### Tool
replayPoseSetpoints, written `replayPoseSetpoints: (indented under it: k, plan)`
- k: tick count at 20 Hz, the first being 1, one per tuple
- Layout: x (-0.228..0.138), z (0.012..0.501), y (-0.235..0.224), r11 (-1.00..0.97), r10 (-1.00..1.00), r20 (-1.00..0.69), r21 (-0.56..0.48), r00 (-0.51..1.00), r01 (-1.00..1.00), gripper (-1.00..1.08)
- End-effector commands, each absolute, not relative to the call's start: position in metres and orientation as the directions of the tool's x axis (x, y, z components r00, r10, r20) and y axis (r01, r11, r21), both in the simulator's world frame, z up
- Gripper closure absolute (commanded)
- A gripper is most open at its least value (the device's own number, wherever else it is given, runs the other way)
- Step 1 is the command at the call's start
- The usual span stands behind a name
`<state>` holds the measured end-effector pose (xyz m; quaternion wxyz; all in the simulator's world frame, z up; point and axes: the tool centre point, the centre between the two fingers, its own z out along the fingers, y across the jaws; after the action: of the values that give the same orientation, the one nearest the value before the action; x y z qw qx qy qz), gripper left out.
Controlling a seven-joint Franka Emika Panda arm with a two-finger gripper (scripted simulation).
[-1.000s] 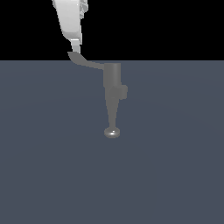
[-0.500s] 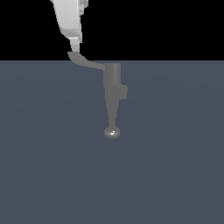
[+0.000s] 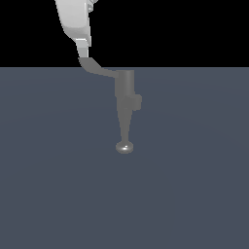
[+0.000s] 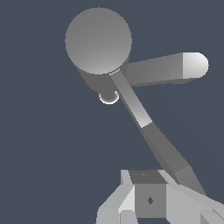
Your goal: Turn on the faucet by rotating a designated handle.
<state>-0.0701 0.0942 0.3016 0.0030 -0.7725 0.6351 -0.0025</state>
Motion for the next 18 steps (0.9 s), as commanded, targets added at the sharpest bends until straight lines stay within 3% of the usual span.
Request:
replayPoseSetpoints:
  k: [1, 18]
  plan:
    - [-0.080, 0.300, 0.092, -0.193, -0.981, 0.000, 0.000, 0.193, -0.981, 1.08]
    - [-0.111, 0.300, 0.046, -0.194, -0.981, 0.000, -0.003, 0.194, -0.981, 1.08]
